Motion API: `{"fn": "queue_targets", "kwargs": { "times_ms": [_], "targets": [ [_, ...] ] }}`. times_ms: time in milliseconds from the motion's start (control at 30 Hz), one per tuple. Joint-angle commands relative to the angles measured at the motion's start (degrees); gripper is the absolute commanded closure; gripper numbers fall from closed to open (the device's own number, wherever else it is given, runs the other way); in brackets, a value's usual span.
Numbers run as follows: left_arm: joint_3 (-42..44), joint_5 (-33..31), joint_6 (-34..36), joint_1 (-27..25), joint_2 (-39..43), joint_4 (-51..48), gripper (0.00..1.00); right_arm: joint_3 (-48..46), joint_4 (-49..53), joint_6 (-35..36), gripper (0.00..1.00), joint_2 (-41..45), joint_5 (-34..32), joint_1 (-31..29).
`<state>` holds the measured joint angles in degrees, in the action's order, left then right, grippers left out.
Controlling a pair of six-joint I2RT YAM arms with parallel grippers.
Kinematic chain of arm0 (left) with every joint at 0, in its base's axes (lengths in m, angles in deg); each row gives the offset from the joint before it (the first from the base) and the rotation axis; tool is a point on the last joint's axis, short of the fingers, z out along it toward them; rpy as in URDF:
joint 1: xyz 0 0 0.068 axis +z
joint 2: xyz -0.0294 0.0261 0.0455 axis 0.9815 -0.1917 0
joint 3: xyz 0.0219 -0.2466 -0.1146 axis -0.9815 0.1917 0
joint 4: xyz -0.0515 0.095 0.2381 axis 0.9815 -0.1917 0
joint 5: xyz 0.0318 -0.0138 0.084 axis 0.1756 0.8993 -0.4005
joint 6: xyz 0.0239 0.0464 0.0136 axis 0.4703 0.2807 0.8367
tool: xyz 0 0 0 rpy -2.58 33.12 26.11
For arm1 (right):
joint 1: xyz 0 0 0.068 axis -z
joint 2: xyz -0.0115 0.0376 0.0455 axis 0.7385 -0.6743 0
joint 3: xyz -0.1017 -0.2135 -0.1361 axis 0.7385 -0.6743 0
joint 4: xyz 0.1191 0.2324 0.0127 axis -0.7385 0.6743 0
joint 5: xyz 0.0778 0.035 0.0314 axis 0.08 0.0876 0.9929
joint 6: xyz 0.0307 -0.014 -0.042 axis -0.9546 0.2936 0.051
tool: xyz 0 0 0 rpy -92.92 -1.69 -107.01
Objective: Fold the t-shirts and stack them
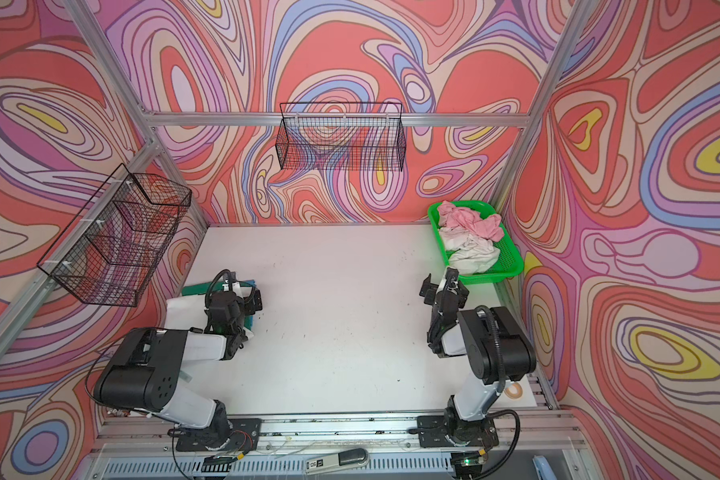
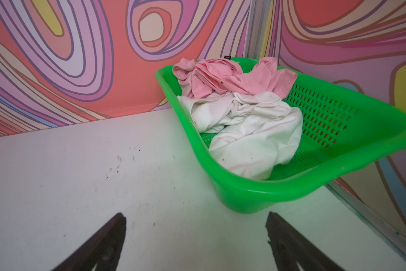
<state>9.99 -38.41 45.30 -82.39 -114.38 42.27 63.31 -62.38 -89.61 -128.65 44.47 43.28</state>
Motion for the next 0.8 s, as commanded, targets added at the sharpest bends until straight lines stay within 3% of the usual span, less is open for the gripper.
{"fn": "queue_targets", "kwargs": {
  "times_ms": [0, 767],
  "targets": [
    [0.5, 0.1, 0.7, -0.4, -0.2, 2.0, 0.00, -0.5, -1.3, 0.7, 0.02, -0.3, 0.0, 0.0],
    [0.5, 0.1, 0.7, -0.4, -0.2, 2.0, 0.00, -0.4, -1.2, 0.8, 0.02, -0.3, 0.0, 0.1]
  ]
}}
